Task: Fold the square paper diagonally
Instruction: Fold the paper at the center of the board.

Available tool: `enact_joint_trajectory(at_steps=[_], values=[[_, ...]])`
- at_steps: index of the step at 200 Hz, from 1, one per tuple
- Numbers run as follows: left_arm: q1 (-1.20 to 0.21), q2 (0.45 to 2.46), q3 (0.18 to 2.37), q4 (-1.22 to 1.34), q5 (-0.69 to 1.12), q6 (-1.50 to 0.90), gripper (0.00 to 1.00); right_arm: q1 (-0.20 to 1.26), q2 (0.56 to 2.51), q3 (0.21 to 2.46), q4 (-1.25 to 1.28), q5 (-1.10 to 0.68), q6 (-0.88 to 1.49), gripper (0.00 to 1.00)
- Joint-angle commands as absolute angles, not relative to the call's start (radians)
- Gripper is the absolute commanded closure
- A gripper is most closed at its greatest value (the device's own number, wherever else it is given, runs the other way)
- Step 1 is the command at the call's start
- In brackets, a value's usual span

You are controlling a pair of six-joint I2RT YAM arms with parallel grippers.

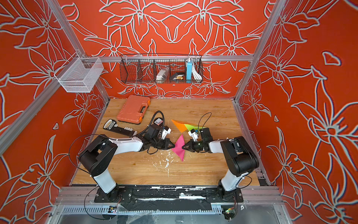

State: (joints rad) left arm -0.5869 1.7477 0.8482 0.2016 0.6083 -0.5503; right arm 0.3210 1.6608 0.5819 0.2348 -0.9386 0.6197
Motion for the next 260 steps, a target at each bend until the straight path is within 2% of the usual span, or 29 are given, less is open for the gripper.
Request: enact_joint_trajectory(at_steps=[1,61,136,172,199,217,235,260], values=[[-0.598,1.784,0.880,0.183,0.617,-0.538,0.93,0.322,1.658,0.573,0.241,-0.927,0.609,0.99],[-0.623,1.867,0.949,0.118,0.611,-0.532,1.00,0.322,1.663,0.571,0.248,-0.930,0.615,1.00],[-0.624,1.959,1.017,0.068,0.623,-0.533,1.00,0.322,1.672,0.569,0.228,-0.907,0.606,0.99],[-0.623,2.004,1.057,-0.001,0.606,-0.526,1.00,0.322,1.660,0.596,0.134,-0.849,0.577,0.91],[-0.623,2.022,1.072,-0.032,0.600,-0.525,1.00,0.322,1.609,0.637,-0.015,-0.732,0.529,0.74],[-0.624,2.023,1.076,-0.039,0.598,-0.525,1.00,0.322,1.537,0.667,-0.134,-0.617,0.496,0.67],[-0.623,2.021,1.077,-0.040,0.598,-0.526,1.00,0.326,1.451,0.680,-0.206,-0.549,0.490,0.68],[-0.623,2.014,1.074,-0.038,0.600,-0.525,1.00,0.363,1.376,0.703,-0.265,-0.519,0.482,0.89]])
